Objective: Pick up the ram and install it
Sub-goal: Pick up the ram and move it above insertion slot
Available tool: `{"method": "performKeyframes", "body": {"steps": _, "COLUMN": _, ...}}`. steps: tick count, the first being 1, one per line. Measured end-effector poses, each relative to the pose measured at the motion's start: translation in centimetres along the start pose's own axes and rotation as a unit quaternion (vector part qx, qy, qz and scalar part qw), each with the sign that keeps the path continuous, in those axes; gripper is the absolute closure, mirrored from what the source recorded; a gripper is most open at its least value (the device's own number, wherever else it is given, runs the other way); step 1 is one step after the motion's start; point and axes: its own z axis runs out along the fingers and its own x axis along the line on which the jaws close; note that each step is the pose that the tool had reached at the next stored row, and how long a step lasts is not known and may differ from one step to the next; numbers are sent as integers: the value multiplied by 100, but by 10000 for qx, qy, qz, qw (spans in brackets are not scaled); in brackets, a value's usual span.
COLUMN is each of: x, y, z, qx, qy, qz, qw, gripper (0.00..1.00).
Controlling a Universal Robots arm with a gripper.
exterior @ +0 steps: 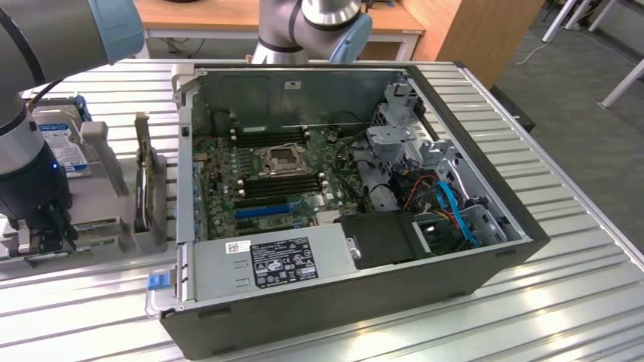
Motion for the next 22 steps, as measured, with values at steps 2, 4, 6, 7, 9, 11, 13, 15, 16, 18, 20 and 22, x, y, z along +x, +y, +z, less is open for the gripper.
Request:
{"method": "performKeyframes", "body": {"steps": 2, "x": 0, "y": -1, "z": 1, "qx": 0, "qy": 0, "qz": 0, "qw": 10000, "gripper": 76}}
{"method": "performKeyframes", "body": {"steps": 4, "x": 2, "y": -17, "z": 1, "qx": 2, "qy": -1, "qz": -2, "qw": 10000, "gripper": 76}}
{"method": "performKeyframes", "body": {"steps": 6, "x": 5, "y": -43, "z": -1, "qx": 0, "qy": 0, "qz": -1, "qw": 10000, "gripper": 76}}
{"method": "performKeyframes", "body": {"steps": 7, "x": 6, "y": -55, "z": -1, "qx": 1, "qy": 0, "qz": -1, "qw": 10000, "gripper": 76}}
{"method": "performKeyframes", "body": {"steps": 9, "x": 7, "y": -70, "z": -2, "qx": 1, "qy": -1, "qz": -1, "qw": 10000, "gripper": 76}}
{"method": "performKeyframes", "body": {"steps": 11, "x": 15, "y": -75, "z": -2, "qx": 0, "qy": 0, "qz": -1, "qw": 10000, "gripper": 76}}
{"method": "performKeyframes", "body": {"steps": 13, "x": 34, "y": -79, "z": -3, "qx": 0, "qy": 0, "qz": -1, "qw": 10000, "gripper": 76}}
{"method": "performKeyframes", "body": {"steps": 15, "x": 48, "y": -81, "z": -2, "qx": 0, "qy": 0, "qz": -1, "qw": 10000, "gripper": 76}}
{"method": "performKeyframes", "body": {"steps": 16, "x": 51, "y": -82, "z": -1, "qx": 0, "qy": 0, "qz": -1, "qw": 10000, "gripper": 76}}
{"method": "performKeyframes", "body": {"steps": 18, "x": 51, "y": -83, "z": -1, "qx": 1, "qy": -1, "qz": 0, "qw": 10000, "gripper": 76}}
{"method": "performKeyframes", "body": {"steps": 20, "x": 51, "y": -83, "z": -1, "qx": 0, "qy": 0, "qz": -1, "qw": 10000, "gripper": 76}}
{"method": "performKeyframes", "body": {"steps": 22, "x": 50, "y": -86, "z": 2, "qx": 1, "qy": -1, "qz": -1, "qw": 10000, "gripper": 76}}
